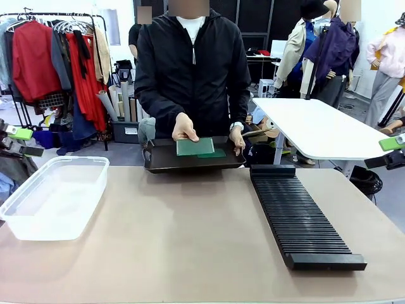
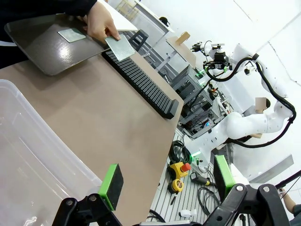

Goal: Sort PCBs into racks and boxes based on the side picked up.
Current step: Pick up the Blank PCB handed by the Human.

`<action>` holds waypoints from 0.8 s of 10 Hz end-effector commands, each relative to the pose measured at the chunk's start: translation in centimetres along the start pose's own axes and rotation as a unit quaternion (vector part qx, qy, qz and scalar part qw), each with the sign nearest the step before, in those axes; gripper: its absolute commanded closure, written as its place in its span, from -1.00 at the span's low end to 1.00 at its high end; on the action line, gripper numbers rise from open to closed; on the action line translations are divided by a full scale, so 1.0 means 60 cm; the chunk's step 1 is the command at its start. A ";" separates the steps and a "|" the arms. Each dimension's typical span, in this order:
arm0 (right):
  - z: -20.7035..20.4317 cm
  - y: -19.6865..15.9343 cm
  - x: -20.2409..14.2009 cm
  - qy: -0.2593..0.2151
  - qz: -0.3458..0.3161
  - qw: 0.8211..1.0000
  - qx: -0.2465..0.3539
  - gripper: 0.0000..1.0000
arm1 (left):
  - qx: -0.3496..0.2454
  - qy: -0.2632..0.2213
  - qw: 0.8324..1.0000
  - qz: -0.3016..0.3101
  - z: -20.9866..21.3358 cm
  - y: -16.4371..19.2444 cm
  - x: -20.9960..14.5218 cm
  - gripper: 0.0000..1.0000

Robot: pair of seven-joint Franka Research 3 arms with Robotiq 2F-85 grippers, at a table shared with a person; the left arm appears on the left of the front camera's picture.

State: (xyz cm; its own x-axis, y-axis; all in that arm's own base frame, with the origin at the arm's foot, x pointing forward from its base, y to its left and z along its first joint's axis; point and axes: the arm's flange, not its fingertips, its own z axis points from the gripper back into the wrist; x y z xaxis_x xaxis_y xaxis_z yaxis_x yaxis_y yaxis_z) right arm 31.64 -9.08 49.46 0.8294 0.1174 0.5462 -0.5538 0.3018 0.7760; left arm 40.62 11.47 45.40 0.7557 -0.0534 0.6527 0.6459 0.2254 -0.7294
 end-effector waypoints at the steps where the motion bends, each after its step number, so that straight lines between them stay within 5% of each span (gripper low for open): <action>1: 0.003 0.001 -0.001 0.004 0.001 1.000 0.001 -1.00 | 0.000 -0.001 1.000 -0.001 0.002 -0.001 0.000 -1.00; 8: -0.140 -0.051 0.034 -0.030 -0.019 0.999 0.030 -1.00 | 0.000 -0.001 1.000 -0.001 0.002 -0.001 0.000 -1.00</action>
State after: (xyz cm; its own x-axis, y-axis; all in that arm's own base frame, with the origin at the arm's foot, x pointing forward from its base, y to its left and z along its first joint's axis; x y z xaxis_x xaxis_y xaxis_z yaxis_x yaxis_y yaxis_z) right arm 34.60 -3.23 46.07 0.8580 0.0784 0.5076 -0.5100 0.2473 0.8239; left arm 40.62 11.48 45.37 0.7562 -0.0532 0.6522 0.6453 0.2257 -0.7298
